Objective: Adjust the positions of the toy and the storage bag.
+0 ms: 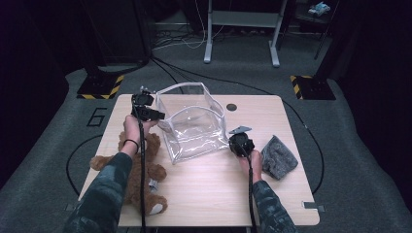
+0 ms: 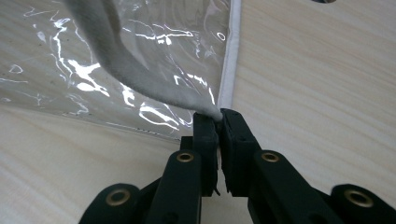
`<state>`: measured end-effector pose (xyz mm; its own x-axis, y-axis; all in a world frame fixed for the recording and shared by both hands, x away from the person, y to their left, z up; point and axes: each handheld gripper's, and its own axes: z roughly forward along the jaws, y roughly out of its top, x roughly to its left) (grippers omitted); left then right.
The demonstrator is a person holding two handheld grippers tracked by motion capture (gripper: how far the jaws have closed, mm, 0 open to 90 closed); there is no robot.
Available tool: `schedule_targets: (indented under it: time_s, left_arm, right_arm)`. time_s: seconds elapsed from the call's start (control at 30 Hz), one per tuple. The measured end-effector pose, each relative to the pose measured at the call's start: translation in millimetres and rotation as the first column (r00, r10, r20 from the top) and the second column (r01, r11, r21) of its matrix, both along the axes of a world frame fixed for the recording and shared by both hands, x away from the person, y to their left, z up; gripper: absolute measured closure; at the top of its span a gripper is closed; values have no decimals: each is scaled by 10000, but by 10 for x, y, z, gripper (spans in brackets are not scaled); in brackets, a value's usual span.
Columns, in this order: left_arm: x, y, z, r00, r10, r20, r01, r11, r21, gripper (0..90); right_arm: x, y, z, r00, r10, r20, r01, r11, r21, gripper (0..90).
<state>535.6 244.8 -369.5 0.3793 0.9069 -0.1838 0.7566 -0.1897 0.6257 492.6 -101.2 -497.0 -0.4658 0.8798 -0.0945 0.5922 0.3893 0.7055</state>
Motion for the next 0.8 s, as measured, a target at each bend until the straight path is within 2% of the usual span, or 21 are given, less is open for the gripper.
schedule_targets:
  time_s: [0.03,0.1,0.2,0.27,0.67,0.8]
  left_arm:
    - [0,-8,-1,10000,-59,-3,59,10000,-20,776]
    - [0,-29,-4,9999,-127,22,127,9999,13,777]
    - [-4,-64,-15,9999,-108,44,109,9998,-174,787]
    - [0,-89,-14,9997,-250,37,251,9996,-133,789]
    - [-24,-230,-9,9980,-636,13,636,9980,-71,803]
    - [-38,-265,-8,9980,-632,-14,632,9979,-144,803]
  right_arm:
    - [-28,-4,11,9999,-57,-126,58,10000,54,857]
    - [-97,-28,18,10000,-76,-16,76,9999,70,859]
    - [-247,-86,25,9998,-176,-101,178,9994,280,862]
    - [-321,-99,21,9994,-302,-165,307,9990,311,864]
    - [-782,-215,-1,9993,-360,-54,363,9975,611,871]
    - [-920,-230,-35,9992,-388,55,382,9963,769,873]
